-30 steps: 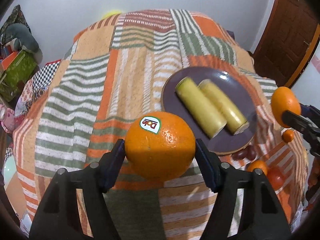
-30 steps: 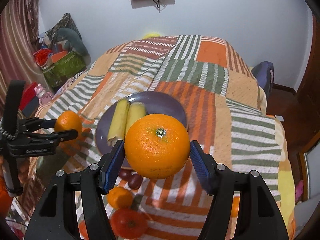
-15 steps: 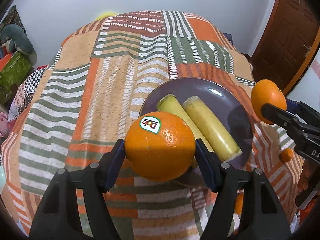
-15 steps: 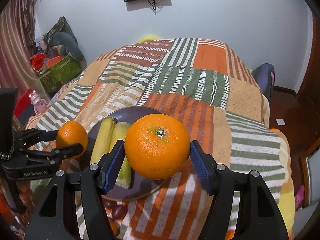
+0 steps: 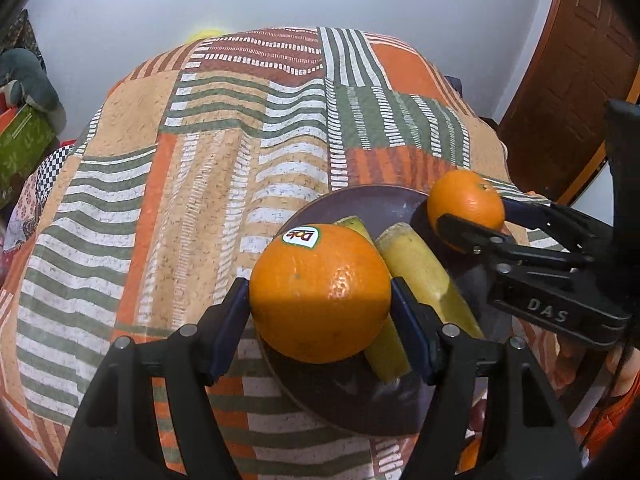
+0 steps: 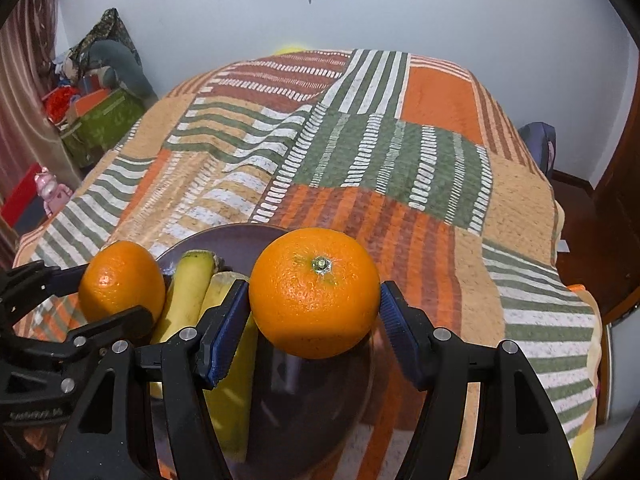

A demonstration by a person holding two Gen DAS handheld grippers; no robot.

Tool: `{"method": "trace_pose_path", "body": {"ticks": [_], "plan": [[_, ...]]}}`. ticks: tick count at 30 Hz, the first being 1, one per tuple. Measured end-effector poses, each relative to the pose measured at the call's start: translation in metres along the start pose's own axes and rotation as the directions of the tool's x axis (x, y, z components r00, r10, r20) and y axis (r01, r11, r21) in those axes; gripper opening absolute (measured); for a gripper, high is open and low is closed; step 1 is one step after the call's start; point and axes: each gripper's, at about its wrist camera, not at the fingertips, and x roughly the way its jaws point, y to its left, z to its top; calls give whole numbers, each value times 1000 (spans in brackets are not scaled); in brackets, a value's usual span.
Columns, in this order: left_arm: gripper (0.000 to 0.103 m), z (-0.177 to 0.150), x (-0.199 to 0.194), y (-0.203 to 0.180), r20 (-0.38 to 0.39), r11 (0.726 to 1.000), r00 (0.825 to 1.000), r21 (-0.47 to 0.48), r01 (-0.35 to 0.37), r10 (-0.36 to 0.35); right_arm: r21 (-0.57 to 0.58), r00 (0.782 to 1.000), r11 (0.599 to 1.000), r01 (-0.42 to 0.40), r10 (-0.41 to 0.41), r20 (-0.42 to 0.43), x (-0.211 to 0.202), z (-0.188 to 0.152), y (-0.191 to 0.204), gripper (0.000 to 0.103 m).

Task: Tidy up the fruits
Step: 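Carry both oranges over the purple plate beside the corn cobs, then set both oranges on the plate and open both grippers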

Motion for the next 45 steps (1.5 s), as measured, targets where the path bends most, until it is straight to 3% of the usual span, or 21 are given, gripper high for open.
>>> {"method": "trace_pose_path", "body": {"ticks": [11, 17, 23, 37, 40, 45], "plan": [[69, -2, 13, 14, -37, 997, 999, -71, 17, -20, 8, 1000, 1000, -19, 19, -20, 8, 3, -1, 63], [72, -2, 8, 1, -22, 999, 999, 12, -44, 45, -15, 1000, 1000, -15, 15, -11, 5, 1, 4, 67], [74, -6, -5, -2, -18, 998, 999, 32, -45, 46, -93, 999, 995, 34, -31, 33, -10, -4, 17, 71], [74, -18, -98, -14, 109, 997, 992, 47, -69, 63, -3, 990, 1000, -1, 1, 142, -94, -19, 19, 74], [82, -24, -126, -18, 151, 997, 987, 46, -67, 59, -2, 984, 1000, 0, 0, 179, -119, -26, 22, 81], [86, -43, -167, -29, 204, 994, 977, 65, -82, 67, -12, 975, 1000, 1, 1, 224, -148, -41, 27, 82]]}}
